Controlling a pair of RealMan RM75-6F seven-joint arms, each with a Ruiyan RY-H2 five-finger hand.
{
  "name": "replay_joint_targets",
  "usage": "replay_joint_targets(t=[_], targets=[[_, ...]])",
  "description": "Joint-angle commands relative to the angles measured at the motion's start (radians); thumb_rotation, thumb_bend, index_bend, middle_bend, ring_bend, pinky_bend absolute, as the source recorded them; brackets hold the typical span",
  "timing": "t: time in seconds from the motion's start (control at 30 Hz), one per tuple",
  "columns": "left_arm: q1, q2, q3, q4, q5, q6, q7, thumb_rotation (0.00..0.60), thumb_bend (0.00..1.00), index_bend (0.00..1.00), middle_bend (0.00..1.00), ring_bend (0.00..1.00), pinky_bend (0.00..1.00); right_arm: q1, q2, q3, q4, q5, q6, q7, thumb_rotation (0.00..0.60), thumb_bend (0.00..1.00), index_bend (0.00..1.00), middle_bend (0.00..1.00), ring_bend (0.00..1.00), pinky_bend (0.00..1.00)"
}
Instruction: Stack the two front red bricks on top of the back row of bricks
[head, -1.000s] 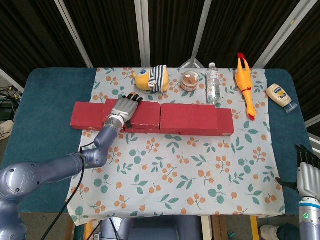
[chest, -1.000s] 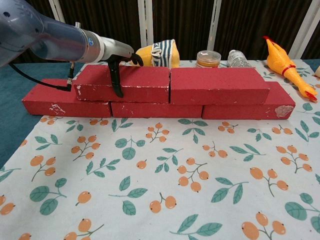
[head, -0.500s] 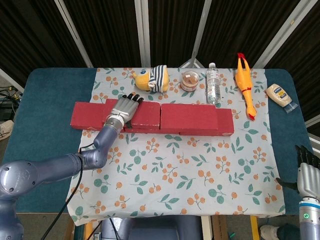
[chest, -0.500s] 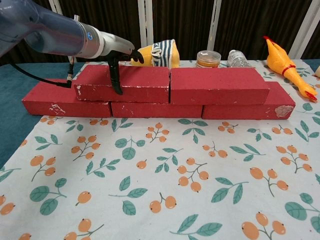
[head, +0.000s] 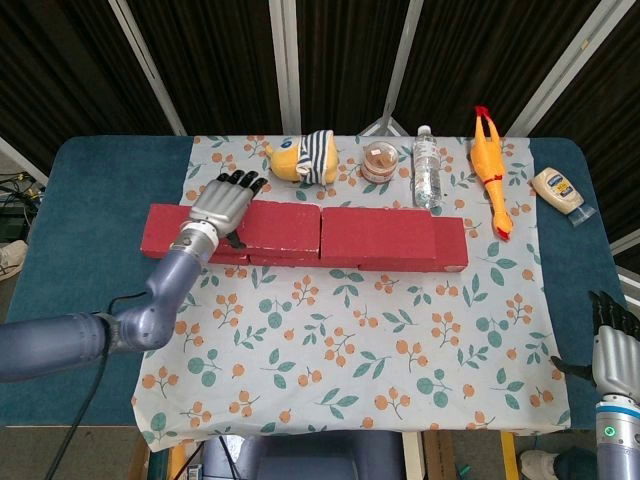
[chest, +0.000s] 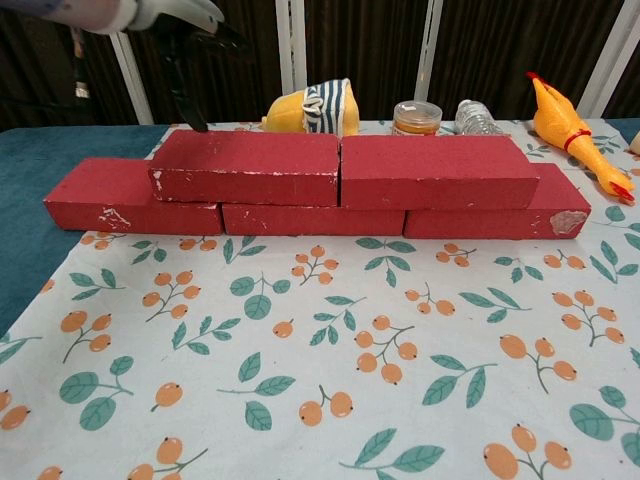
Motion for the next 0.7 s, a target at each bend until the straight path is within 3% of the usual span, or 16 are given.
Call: replay_joint_targets(t=[0.03,0.23,0.47,0.63,0.7], targets=[[0.126,0.090,-0.001,-0.083,0.133,0.072,-0.121,0.600,0.00,0.01,0.05,0.00,0.11,0.001,-0.002,0.000,-0.001,0.000,0.001,-0.004,0.600,0.11,0.00,0.00,0.00,0.00],[0.290,0.139,0.031,-0.085,0.345,0.083,-0.281,0.600,0.00,0.08,0.08,0.00,0.11,0.000,-0.009,0.003,-0.002,-0.004,0.015,-0.006,0.600,0.11,0.00,0.00,0.00,0.00],[0.435,0.132,0.051,-0.044,0.586,0.126,-0.446,0.600,0.00,0.11,0.11,0.00,0.12,-0.003,-0.017,0.002,-0.003,-0.016,0.028,-0.007,0.600,0.11,0.00,0.00,0.00,0.00],[0.565,0.135,0.077,-0.084,0.784,0.239,-0.589,0.600,0.00,0.11,0.10,0.00,0.13,-0.007,-0.015,-0.003,-0.007,-0.030,0.032,-0.001,0.600,0.11,0.00,0.00,0.00,0.00],[0.650,0.131,0.116,-0.109,0.886,0.342,-0.635,0.600,0.00,0.11,0.10,0.00,0.13,-0.009,-0.010,-0.006,-0.010,-0.040,0.031,0.011,0.600,0.11,0.00,0.00,0.00,0.00]])
